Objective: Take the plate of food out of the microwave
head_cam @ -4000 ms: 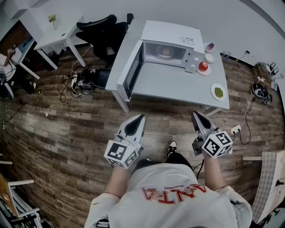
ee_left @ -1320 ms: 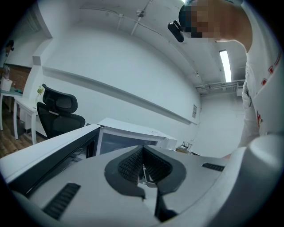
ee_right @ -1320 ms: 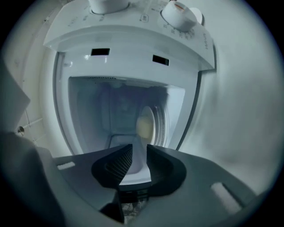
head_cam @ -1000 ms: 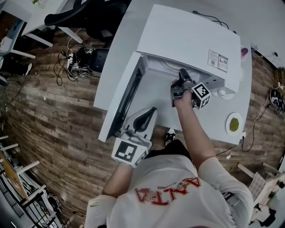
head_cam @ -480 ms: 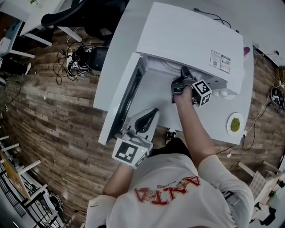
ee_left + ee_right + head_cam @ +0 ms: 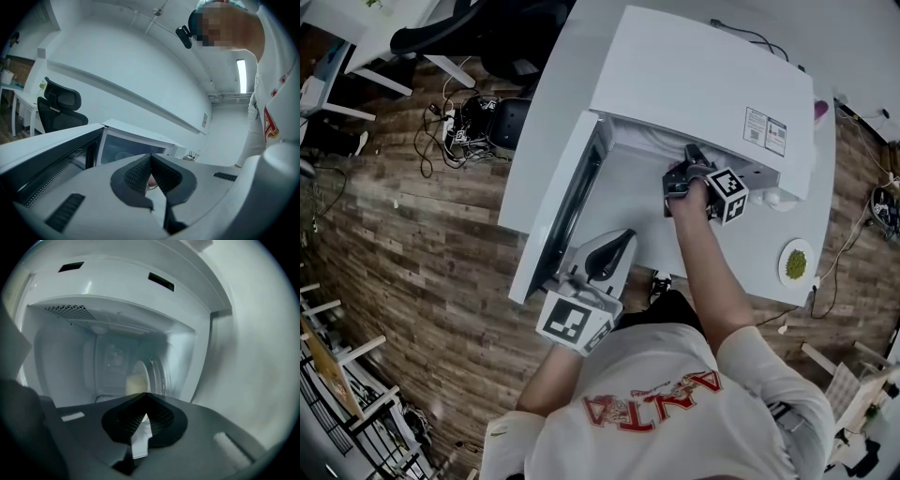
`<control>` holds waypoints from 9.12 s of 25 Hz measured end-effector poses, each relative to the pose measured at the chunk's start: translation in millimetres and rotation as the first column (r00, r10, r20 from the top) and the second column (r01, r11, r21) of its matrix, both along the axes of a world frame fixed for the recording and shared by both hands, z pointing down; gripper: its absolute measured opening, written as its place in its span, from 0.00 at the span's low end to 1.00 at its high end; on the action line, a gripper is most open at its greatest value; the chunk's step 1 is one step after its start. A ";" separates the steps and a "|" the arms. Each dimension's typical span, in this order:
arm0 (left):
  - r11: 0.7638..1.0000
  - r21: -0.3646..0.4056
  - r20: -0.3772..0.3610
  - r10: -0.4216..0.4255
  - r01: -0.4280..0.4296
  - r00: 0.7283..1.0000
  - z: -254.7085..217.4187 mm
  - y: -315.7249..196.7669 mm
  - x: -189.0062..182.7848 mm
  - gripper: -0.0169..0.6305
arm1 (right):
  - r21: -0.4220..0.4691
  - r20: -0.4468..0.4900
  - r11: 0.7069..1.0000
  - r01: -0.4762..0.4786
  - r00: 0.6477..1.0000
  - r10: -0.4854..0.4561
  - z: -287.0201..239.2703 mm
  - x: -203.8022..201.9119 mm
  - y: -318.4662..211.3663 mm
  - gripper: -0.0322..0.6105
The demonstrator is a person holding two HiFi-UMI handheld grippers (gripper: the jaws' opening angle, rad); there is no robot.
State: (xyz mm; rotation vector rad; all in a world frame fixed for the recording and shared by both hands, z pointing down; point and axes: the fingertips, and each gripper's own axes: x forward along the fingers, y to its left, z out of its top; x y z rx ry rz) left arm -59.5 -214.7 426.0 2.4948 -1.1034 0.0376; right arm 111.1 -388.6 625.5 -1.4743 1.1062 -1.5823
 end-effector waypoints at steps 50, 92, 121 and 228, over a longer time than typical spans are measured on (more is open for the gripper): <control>1.000 -0.003 -0.031 0.012 -0.012 0.999 -4.8 6.6 1.8 0.04 | -0.042 -0.044 0.999 0.017 0.999 -0.019 -3.1 4.2 16.3 0.07; 0.999 -0.049 -0.023 -0.010 0.009 1.000 7.7 14.9 -3.6 0.04 | -0.007 0.064 0.998 0.059 0.996 -0.059 15.2 -10.6 27.0 0.09; 1.000 -0.030 -0.021 0.004 -0.004 1.000 2.6 27.1 -9.8 0.04 | 0.199 0.041 0.972 0.122 0.990 -0.133 -18.3 -5.2 64.2 0.07; 0.950 -0.088 -0.011 0.299 -0.299 0.954 13.5 75.8 94.6 0.04 | -0.473 -0.655 0.691 0.547 0.305 -0.691 47.2 116.7 296.2 0.48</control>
